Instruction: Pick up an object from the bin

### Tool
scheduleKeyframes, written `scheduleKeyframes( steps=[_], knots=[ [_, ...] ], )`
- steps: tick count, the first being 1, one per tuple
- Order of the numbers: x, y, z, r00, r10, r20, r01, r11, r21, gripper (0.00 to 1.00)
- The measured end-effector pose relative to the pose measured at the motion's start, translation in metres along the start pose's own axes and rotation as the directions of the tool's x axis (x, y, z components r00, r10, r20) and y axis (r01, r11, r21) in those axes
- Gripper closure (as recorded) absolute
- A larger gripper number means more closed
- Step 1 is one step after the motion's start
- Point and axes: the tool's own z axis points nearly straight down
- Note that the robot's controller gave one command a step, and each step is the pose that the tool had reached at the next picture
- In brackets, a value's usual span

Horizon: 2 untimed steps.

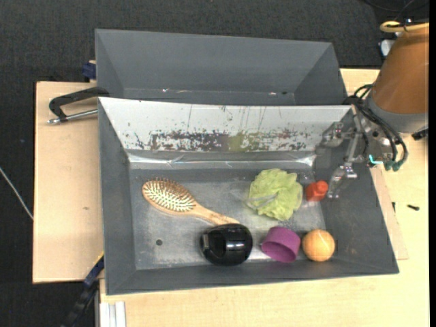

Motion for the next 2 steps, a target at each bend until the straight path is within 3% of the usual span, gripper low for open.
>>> scheduleKeyframes(
  steps=[1, 2],
  knots=[
    [-0.002, 0.0, -0.005, 1.0, -0.002, 0.008, 0.002, 1.0, 0.002, 0.0],
    [0.0, -0.004, 0.023, 0.995, -0.095, 0.013, 0.095, 0.995, 0.003, 0.0]
  ],
)
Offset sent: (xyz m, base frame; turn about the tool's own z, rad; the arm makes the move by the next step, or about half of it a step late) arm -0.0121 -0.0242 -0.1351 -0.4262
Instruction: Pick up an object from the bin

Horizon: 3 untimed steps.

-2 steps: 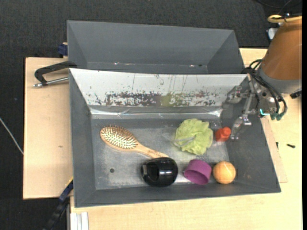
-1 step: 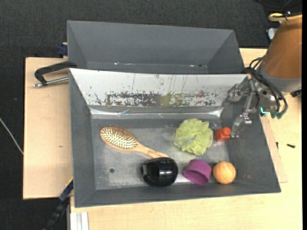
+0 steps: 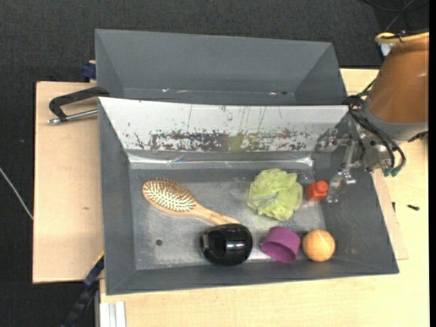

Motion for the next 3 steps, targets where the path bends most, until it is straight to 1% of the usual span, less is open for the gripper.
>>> scheduleKeyframes(
  steps=[1, 2, 3],
  knots=[
    [-0.026, 0.032, 0.083, 0.851, -0.525, -0.003, 0.525, 0.851, -0.004, 1.0],
    [-0.026, 0.032, 0.083, 0.851, -0.525, -0.003, 0.525, 0.851, -0.004, 1.0],
    [-0.009, 0.044, 0.034, 0.863, -0.506, -0.005, 0.506, 0.863, -0.008, 1.0]
  ],
)
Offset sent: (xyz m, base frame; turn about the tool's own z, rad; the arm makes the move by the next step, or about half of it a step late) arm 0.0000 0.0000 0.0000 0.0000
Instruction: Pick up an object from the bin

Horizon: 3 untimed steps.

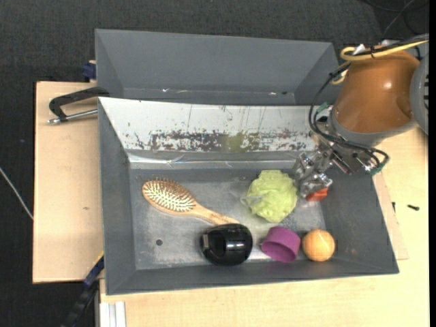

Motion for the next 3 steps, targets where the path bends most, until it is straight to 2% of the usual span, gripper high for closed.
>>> scheduleKeyframes(
  steps=[1, 2, 3],
  knots=[
    [-0.012, -0.014, -0.057, 1.0, -0.015, 0.006, 0.015, 1.0, 0.006, 1.0],
    [-0.009, -0.002, -0.064, 1.0, -0.021, 0.013, 0.021, 1.0, 0.014, 1.0],
    [-0.002, -0.007, -0.025, 0.999, -0.044, 0.002, 0.044, 0.999, 0.003, 1.0]
  ],
)
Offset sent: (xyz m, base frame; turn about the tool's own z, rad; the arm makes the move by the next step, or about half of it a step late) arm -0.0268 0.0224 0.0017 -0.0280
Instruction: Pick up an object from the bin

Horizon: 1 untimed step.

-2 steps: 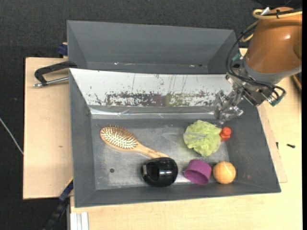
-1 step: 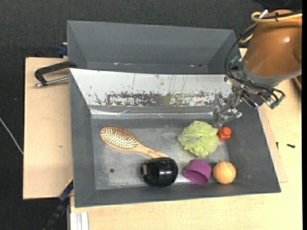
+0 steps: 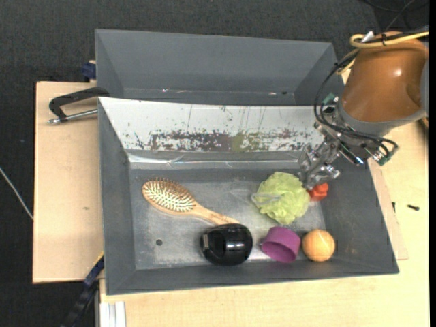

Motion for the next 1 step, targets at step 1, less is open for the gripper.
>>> scheduleKeyframes(
  steps=[1],
  knots=[
    [0.0136, 0.0483, 0.0103, 1.0, -0.003, 0.001, 0.003, 1.0, 0.002, 1.0]
  ],
)
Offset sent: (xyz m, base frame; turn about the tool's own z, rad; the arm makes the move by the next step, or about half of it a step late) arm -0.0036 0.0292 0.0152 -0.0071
